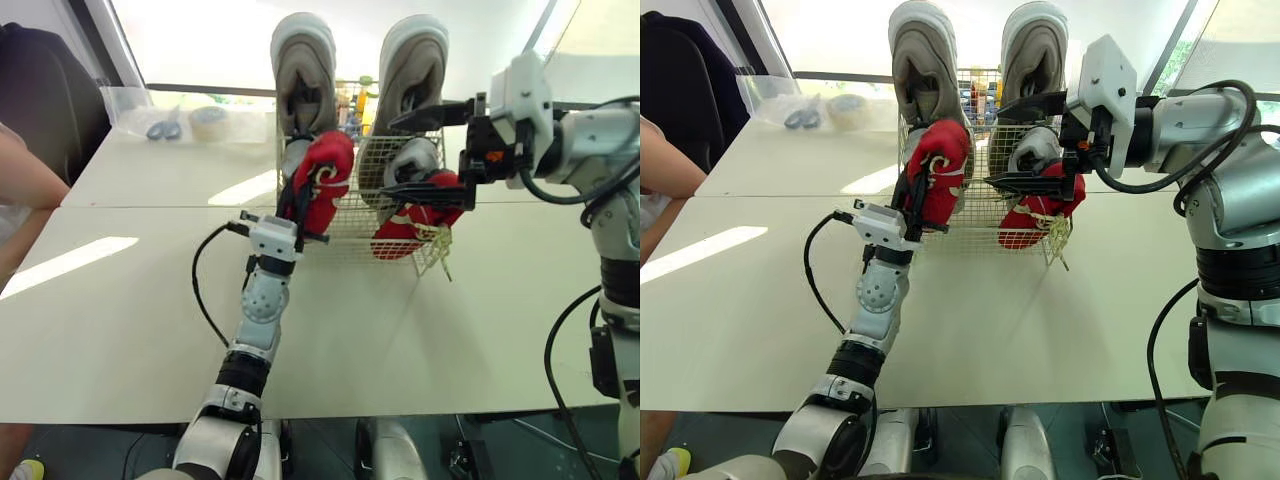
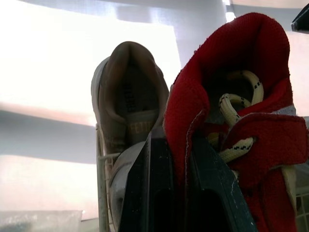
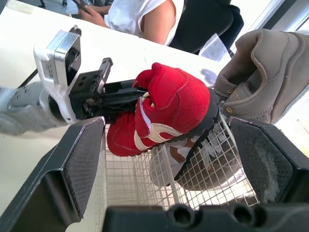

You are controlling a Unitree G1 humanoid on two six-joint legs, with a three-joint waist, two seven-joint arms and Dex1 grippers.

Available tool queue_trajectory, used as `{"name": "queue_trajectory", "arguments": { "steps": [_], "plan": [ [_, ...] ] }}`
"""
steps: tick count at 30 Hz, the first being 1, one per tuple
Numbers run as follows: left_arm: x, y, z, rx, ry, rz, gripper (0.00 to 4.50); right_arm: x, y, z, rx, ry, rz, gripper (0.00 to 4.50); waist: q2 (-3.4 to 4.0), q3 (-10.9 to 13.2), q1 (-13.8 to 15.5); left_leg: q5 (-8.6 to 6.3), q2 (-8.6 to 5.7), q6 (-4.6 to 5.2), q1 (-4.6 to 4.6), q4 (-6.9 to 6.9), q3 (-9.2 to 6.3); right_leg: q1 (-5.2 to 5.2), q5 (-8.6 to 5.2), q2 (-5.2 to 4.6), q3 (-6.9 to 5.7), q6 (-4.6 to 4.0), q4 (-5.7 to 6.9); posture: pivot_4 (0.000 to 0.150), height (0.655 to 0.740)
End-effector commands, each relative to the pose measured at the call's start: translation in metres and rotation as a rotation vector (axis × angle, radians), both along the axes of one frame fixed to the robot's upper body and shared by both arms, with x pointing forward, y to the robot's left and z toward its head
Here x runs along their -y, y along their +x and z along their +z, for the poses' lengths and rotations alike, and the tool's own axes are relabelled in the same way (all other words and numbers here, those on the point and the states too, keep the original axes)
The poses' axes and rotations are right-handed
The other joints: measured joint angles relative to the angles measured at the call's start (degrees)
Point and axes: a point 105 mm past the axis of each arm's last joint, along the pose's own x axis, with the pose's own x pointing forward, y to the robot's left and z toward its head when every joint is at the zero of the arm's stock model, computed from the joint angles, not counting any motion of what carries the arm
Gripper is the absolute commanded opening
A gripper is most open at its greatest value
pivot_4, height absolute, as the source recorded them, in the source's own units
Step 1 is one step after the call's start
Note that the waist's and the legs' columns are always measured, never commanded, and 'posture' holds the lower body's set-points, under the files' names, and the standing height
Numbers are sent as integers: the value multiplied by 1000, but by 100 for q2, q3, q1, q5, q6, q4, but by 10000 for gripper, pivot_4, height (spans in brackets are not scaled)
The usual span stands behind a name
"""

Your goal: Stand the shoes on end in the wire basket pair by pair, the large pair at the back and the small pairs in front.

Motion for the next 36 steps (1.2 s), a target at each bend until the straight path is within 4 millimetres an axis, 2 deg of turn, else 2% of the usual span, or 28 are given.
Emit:
{"name": "queue_trajectory", "arguments": {
  "steps": [1,7,10,14,16,17,22,25,27,29,33,36],
  "plan": [
    [-4,4,-22,-88,-56,30,670,-4,-9,18,76,10,16,45000,3,-4,4,0,0,1,0,0,0,0,0,0,0,0,0,1500,7400],
    [-13,-2,-39,-146,-82,40,670,-4,-9,15,70,14,15,45000,26,-22,-2,-2,0,2,3,0,0,2,-1,-1,0,-1,0,1500,7400],
    [-20,-4,-45,-203,-124,65,11795,-5,-8,15,70,19,15,45000,33,-26,-9,-4,0,5,4,0,-1,2,-1,-2,0,-1,-1,1500,7400],
    [-25,-11,-60,-283,-153,87,31396,-7,-5,13,68,31,18,45000,39,-30,-11,-5,2,6,2,0,-3,-3,-1,-1,-1,-2,1,1500,7400],
    [-31,-14,-60,-277,-143,105,42218,-9,-5,12,65,36,23,45000,39,-30,-12,-5,2,6,1,0,-4,-4,-1,-1,-1,-2,1,1500,7400],
    [-34,-15,-59,-272,-141,116,44749,-9,-4,12,65,38,25,45000,39,-30,-12,-5,3,6,2,0,-3,-4,-1,-1,-1,-2,1,1500,7400],
    [-60,-24,-31,-184,-161,180,44749,-11,-3,11,60,39,32,45000,39,-30,-26,-5,4,6,0,-3,-3,-7,-1,-1,-1,-2,1,1500,7400],
    [-65,-32,-11,-117,-132,151,44749,-10,-2,8,56,36,32,45000,38,-29,-23,-5,4,5,-4,-3,-2,-10,-1,-1,-1,-2,0,1500,7400],
    [-58,-39,1,-78,-51,70,44749,-11,-1,7,54,37,33,45000,38,-29,-26,-5,4,5,-8,-3,-2,-13,-1,-1,-1,-2,-1,1500,7400],
    [-54,-43,3,-93,31,-3,44749,-12,0,7,53,39,37,45000,39,-29,-33,-5,4,5,-10,-6,0,-17,-1,-1,-1,-2,-1,1500,7400],
    [-64,-48,5,-109,189,-45,44749,-14,2,7,60,44,46,45000,40,-29,-36,-6,4,4,-10,-6,2,-17,-1,-1,-1,-2,-1,1500,7400],
    [-69,-49,7,-108,230,-71,44749,-14,4,6,62,45,49,45000,41,-28,-13,-11,4,-5,-10,-6,3,-17,-1,-1,-1,-2,-1,1500,7400]
  ]
}}
